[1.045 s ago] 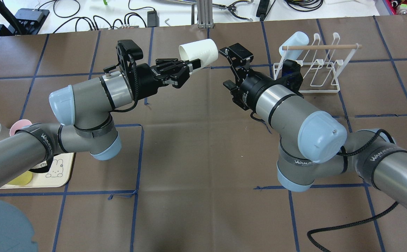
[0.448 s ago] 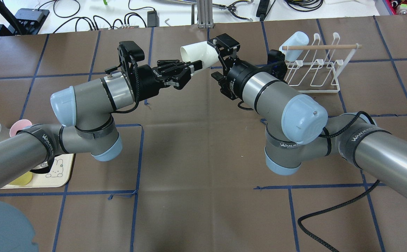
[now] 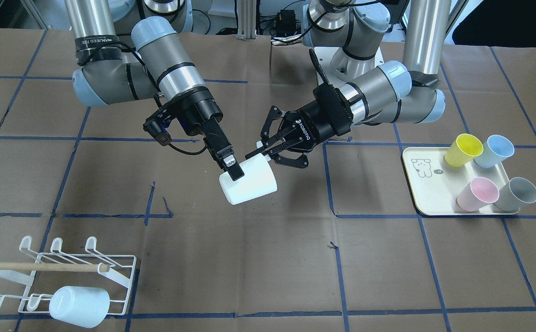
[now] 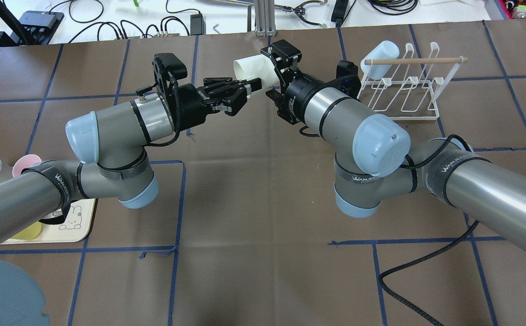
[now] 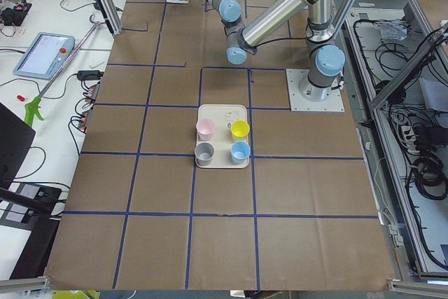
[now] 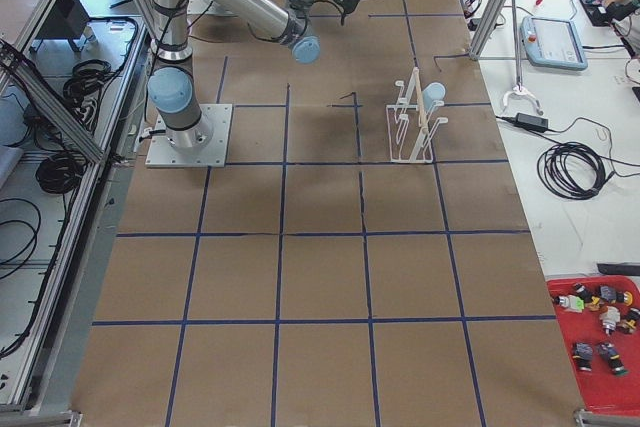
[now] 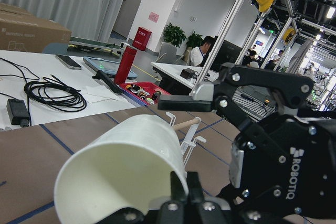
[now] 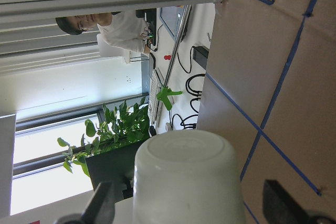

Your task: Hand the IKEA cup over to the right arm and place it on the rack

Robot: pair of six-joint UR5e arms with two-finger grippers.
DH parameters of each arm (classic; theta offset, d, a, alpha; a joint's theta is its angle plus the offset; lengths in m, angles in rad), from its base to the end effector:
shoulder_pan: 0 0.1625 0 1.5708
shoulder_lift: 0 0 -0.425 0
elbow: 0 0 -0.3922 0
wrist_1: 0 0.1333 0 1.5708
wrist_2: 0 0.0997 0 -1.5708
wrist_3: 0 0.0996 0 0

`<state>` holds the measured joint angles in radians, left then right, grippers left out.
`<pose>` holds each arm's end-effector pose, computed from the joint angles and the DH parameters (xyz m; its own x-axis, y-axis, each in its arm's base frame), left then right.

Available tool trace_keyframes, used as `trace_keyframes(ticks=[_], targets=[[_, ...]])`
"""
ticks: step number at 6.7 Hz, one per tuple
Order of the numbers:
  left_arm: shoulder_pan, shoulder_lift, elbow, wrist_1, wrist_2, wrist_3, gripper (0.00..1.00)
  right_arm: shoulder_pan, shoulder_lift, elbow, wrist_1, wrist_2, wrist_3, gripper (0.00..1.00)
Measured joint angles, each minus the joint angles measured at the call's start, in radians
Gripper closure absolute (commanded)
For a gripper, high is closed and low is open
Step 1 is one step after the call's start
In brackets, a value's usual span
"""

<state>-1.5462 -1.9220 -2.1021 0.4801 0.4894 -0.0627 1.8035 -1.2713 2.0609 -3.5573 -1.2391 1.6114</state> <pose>-0.2094 -0.4828 0.3320 -0.4884 0.7742 0.4026 -0.0403 0.4409 -0.8967 0.2825 -0.4732 0.3485 -0.0497 0.3759 -0.9253 0.8528 0.4982 0.1566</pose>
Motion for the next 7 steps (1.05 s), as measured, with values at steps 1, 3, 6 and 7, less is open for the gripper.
trace_keyframes(ticks=[1,3,6,7], targets=[[0.0,0.0,0.0,0.0,0.0,0.0,0.97,0.001,0.013,-0.009,0.0,0.0,-0.001,0.0],[0.0,0.0,-0.001,0.0,0.0,0.0,0.97,0.002,0.027,-0.015,0.0,-0.001,-0.002,0.08],[0.0,0.0,0.0,0.0,0.0,-0.001,0.97,0.002,0.028,-0.016,0.0,-0.002,-0.003,0.28],[0.0,0.0,0.0,0.0,0.0,-0.001,0.96,0.002,0.027,-0.017,0.0,-0.002,-0.004,0.35]])
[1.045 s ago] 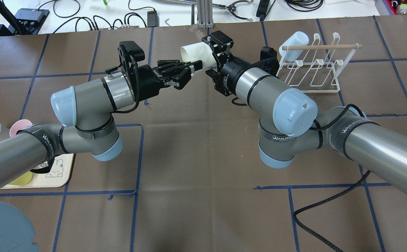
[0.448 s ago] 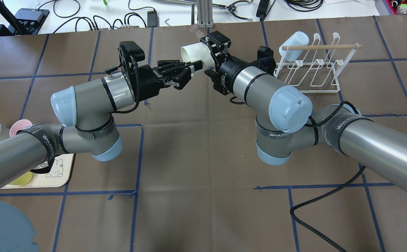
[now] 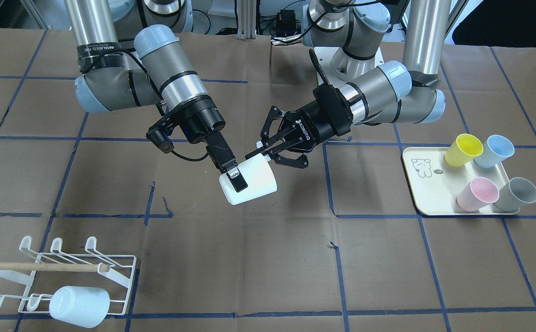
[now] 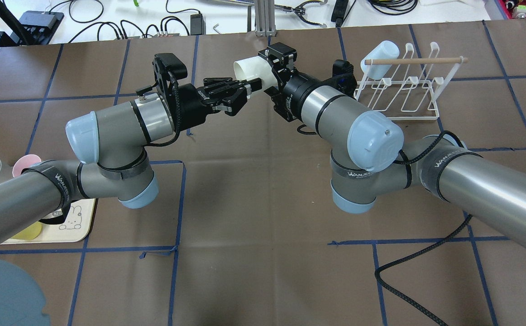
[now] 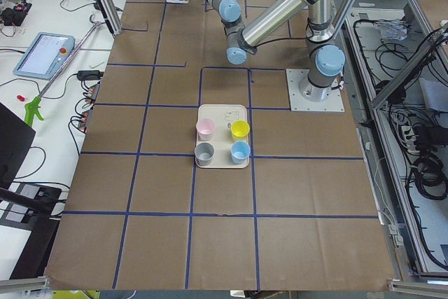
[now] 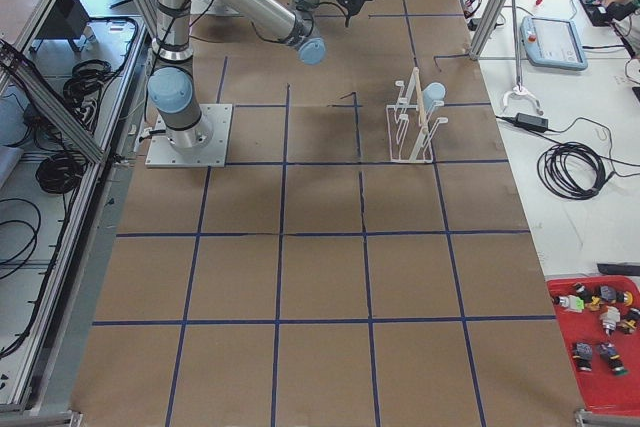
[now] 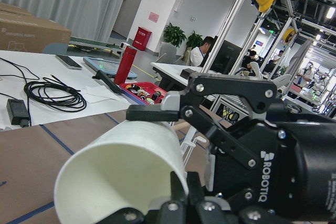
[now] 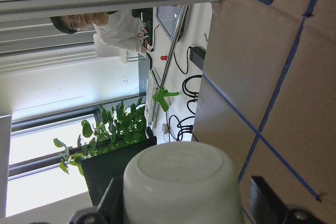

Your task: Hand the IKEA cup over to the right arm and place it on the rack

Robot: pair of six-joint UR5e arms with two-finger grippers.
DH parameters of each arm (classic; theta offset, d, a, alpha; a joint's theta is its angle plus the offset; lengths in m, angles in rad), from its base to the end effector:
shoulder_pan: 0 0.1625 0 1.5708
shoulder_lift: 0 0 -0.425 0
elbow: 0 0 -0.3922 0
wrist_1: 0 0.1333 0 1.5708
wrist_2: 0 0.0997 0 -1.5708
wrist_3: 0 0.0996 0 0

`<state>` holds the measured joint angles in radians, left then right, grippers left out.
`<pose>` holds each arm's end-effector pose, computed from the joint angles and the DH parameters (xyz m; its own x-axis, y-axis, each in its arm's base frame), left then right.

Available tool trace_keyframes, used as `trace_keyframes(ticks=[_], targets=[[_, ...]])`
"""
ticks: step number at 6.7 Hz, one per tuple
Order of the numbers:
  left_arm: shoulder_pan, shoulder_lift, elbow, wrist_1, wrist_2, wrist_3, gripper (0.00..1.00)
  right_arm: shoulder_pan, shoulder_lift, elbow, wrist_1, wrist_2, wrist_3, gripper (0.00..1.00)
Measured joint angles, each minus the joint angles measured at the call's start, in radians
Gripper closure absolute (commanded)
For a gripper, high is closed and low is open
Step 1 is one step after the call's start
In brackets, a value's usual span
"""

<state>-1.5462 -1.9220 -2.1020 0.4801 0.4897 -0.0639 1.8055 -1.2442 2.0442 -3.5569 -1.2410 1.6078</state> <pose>-0.2094 -0.4828 0.3321 -0.4886 0.7736 0.4036 -0.0409 0.4417 -0.8962 0.2853 -0.4812 0.3407 -0.0558 0.3837 -0.9218 0.8530 0.4981 0.1557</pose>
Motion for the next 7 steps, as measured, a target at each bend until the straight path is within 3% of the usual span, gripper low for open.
trace_keyframes(ticks=[1,2,3,6,7], targets=[[0.0,0.001,0.0,0.0,0.001,-0.001,0.65,0.0,0.0,-0.005,0.001,0.0,0.0,0.42],[0.0,0.002,0.002,0.0,0.001,-0.005,0.25,0.0,0.0,-0.014,0.001,0.0,-0.001,0.48],[0.0,0.001,0.006,0.0,0.003,-0.014,0.09,0.0,0.0,-0.019,0.001,0.0,-0.001,0.5],[0.01,0.004,0.01,0.006,0.003,-0.062,0.01,0.0,-0.001,-0.018,0.001,0.0,-0.004,0.59],[0.03,0.006,0.006,0.008,-0.001,-0.075,0.01,0.0,-0.001,-0.017,0.001,0.0,-0.007,0.67]])
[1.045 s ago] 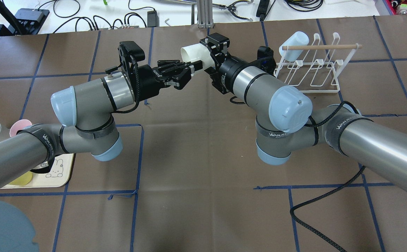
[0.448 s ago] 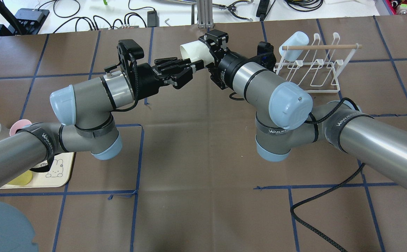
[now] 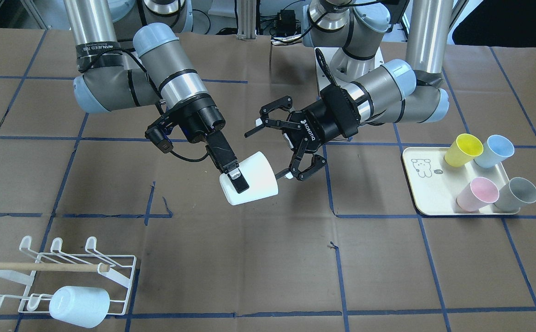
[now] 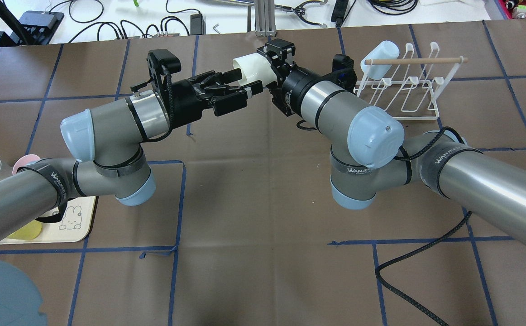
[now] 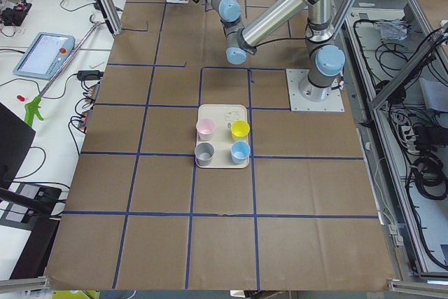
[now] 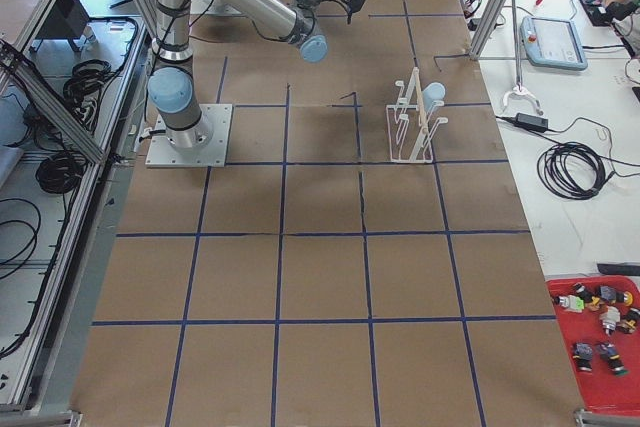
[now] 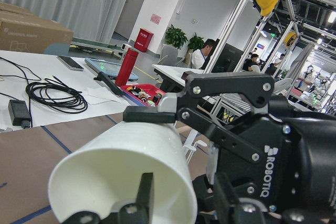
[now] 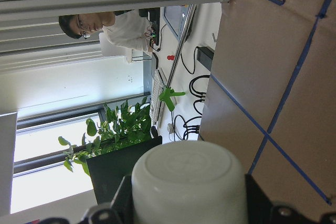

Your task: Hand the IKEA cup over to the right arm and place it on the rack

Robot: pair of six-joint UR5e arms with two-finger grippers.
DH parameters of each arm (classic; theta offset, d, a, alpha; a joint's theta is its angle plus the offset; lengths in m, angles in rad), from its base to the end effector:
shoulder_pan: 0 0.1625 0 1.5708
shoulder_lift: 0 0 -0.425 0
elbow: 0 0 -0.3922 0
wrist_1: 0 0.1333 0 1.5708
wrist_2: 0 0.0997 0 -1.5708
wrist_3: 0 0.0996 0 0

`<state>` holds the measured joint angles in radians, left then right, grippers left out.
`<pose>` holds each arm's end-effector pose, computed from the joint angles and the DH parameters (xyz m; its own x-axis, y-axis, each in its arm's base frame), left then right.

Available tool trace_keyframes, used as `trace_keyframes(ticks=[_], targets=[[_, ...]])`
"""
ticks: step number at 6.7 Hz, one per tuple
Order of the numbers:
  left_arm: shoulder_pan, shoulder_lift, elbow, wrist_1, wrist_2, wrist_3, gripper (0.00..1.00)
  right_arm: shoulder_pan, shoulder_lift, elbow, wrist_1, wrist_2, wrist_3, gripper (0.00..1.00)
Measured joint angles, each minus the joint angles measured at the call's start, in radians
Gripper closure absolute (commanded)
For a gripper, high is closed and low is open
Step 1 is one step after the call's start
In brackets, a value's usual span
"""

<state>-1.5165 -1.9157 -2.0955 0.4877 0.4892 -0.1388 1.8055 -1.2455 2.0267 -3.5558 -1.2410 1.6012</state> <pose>-0.1950 -0.4886 0.3379 -0.5059 0.7333 0.4542 -0.0911 0.4782 -0.8735 0.2861 -0.4848 0.3483 -0.0576 0.3644 -0.9294 0.8520 0.5032 0.1445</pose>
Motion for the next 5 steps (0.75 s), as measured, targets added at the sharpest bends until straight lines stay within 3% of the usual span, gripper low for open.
trace_keyframes(ticks=[3,4,5], targets=[[0.156,0.056,-0.064,-0.006,-0.012,-0.025,0.03,-0.021,0.003,-0.008,-0.002,-0.005,-0.024,0.69],[0.196,0.101,-0.074,-0.07,0.015,-0.033,0.03,-0.048,0.004,-0.009,-0.002,-0.005,-0.085,0.69],[0.21,0.149,-0.063,-0.194,0.099,-0.039,0.03,-0.093,0.003,-0.009,-0.002,-0.003,-0.189,0.69]])
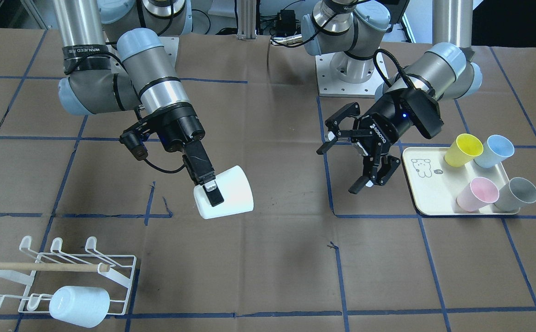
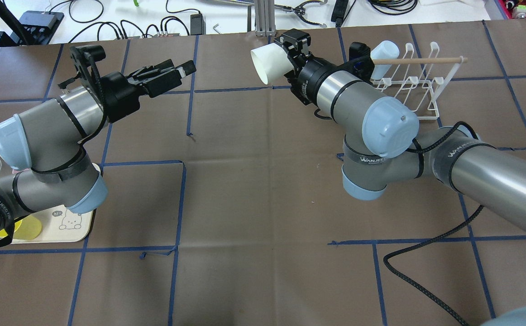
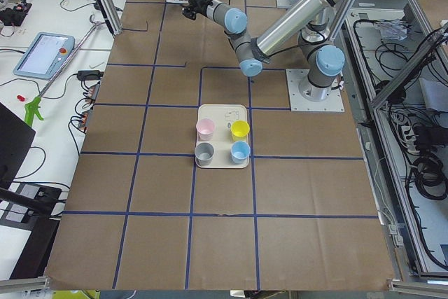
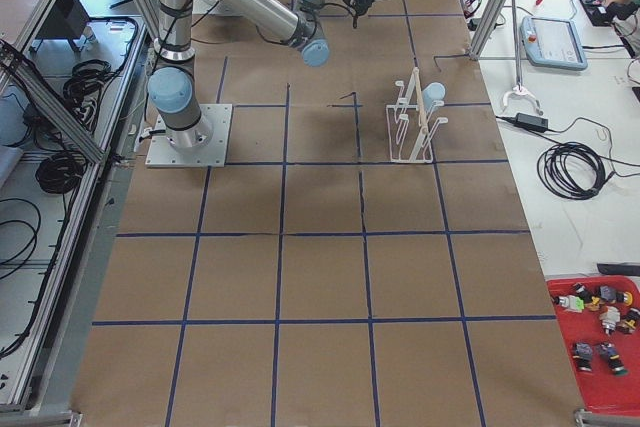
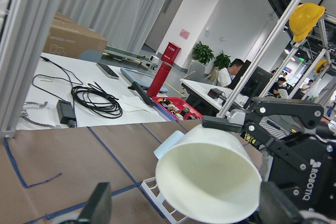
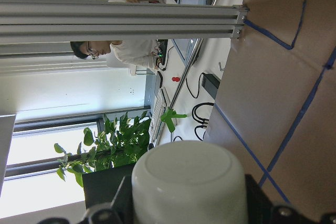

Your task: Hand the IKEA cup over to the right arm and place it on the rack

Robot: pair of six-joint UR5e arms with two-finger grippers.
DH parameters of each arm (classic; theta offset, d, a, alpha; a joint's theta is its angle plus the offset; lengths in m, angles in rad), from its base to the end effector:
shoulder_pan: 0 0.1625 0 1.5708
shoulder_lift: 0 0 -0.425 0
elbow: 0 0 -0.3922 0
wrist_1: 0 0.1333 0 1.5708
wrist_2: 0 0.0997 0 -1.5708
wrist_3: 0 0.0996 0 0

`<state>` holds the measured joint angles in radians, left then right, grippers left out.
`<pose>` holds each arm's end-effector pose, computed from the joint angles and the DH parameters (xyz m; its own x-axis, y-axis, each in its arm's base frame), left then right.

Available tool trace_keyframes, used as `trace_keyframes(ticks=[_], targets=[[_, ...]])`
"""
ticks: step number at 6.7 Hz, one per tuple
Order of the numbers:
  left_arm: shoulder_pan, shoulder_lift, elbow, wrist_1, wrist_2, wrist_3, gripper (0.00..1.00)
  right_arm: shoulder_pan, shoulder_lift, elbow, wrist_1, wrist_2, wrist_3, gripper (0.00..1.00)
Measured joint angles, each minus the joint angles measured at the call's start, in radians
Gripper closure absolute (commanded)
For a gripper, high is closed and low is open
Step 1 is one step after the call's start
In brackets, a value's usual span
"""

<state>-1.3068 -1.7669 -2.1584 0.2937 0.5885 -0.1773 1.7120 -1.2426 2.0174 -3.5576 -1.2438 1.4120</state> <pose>-0.0896 -0.4969 0.3644 -0.6943 0.4747 0.5409 -0.2492 0.5466 -0.7995 0.2397 -0.5119 0.3507 -0.1904 0.2751 -0.9424 0.8762 0.4806 -0.0367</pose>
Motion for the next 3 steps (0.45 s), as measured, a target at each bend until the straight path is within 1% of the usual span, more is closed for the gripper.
trace_keyframes(ticks=[1,2,3], targets=[[0.001,0.041,0.031,-0.154,0.107,-0.003,0.03,-0.054,-0.001,-0.002,0.0,0.001,-0.103,0.69],[-0.009,0.071,0.085,-0.347,0.211,-0.003,0.02,-0.109,-0.001,-0.004,-0.002,0.001,-0.222,0.69],[-0.039,0.093,0.159,-0.566,0.329,-0.003,0.02,-0.157,0.0,-0.013,-0.005,0.0,-0.391,0.69]])
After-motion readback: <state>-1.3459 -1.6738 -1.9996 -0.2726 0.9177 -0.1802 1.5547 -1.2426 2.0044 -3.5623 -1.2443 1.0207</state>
